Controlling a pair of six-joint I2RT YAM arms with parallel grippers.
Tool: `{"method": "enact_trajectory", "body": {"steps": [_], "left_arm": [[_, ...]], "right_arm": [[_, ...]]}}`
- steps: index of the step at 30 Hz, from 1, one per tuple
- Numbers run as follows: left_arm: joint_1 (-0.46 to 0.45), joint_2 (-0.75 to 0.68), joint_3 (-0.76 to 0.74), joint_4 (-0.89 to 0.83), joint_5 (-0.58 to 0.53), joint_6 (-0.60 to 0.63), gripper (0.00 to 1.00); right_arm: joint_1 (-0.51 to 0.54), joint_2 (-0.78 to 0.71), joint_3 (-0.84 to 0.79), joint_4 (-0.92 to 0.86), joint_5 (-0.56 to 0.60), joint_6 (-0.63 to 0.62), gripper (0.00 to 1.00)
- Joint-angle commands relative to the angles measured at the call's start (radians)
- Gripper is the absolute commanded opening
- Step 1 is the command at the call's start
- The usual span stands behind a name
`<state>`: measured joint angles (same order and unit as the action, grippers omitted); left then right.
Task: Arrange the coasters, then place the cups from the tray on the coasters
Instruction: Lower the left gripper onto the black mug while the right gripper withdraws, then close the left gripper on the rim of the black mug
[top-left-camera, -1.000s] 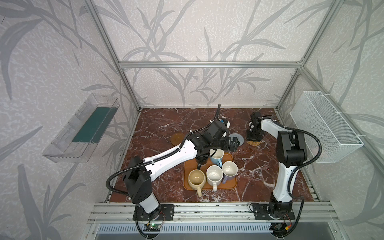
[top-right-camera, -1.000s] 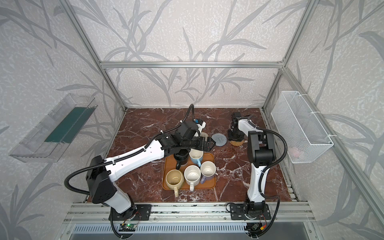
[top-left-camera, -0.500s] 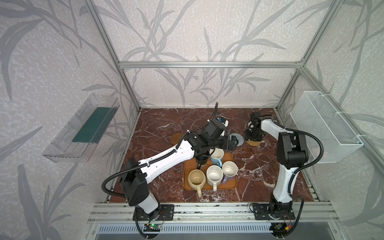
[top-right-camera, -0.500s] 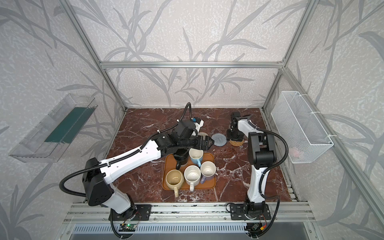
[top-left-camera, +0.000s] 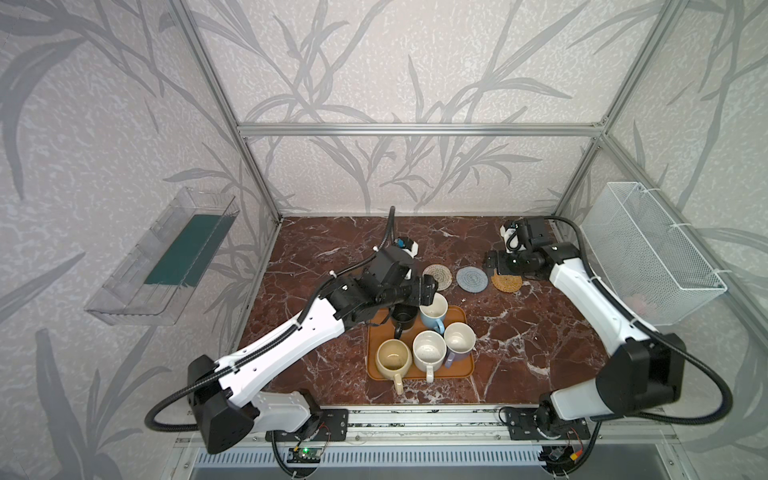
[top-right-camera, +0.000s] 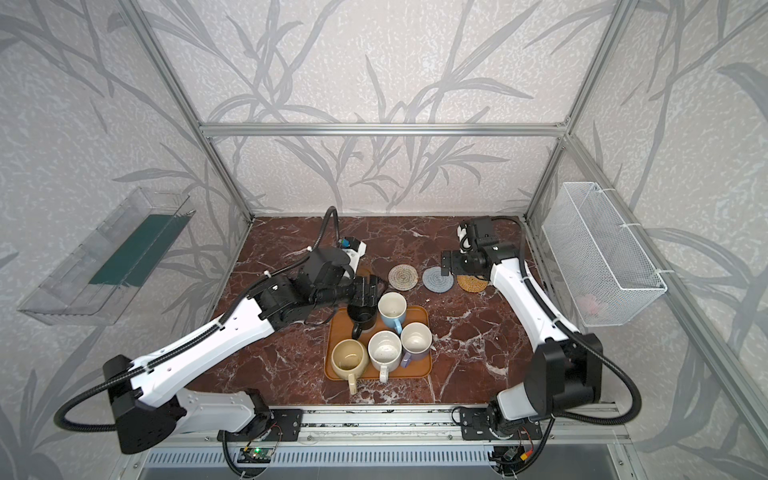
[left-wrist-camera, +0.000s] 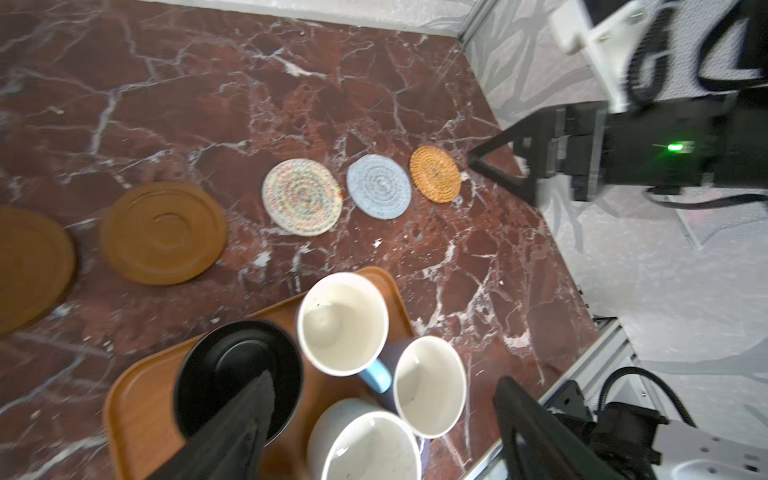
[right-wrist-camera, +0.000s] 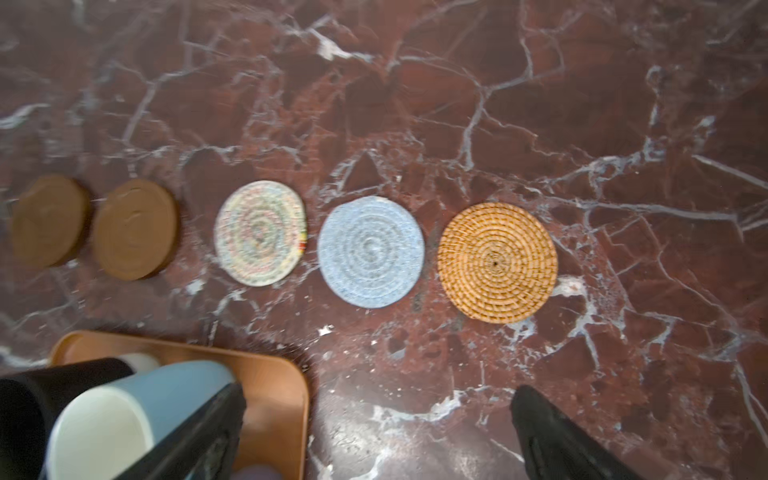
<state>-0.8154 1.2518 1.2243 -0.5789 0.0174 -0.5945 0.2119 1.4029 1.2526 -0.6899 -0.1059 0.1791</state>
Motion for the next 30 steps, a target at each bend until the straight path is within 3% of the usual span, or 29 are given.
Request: {"method": "enact_trajectory", "body": {"steps": [1, 7, 14, 17, 30], "left_arm": [[0.026, -0.068, -0.067, -0.111, -0.051, 0.002, 0.85], [0.034, -0.118, -0.172, -0.153, -0.049, -0.006, 0.72], [0.035, -0.046, -0.243, -0.119, -0.025, 0.002, 0.61], [0.032, 0.000, -0.251, -0.107, -0.018, 0.006, 0.55], [0.009, 0.126, -0.272, -0.087, -0.041, 0.010, 0.48]], "right_arm": [[0.034, -0.104, -0.072, 0.034, -0.120, 0.025, 0.99], [0.194, -0.216, -0.152, 0.059, -0.144, 0.062, 0.99], [0.315, -0.245, -0.250, 0.178, -0.158, 0.121, 0.99], [0.334, -0.252, -0.272, 0.213, -0.163, 0.145, 0.99], [0.345, -0.243, -0.308, 0.270, -0.178, 0.188, 0.99]]}}
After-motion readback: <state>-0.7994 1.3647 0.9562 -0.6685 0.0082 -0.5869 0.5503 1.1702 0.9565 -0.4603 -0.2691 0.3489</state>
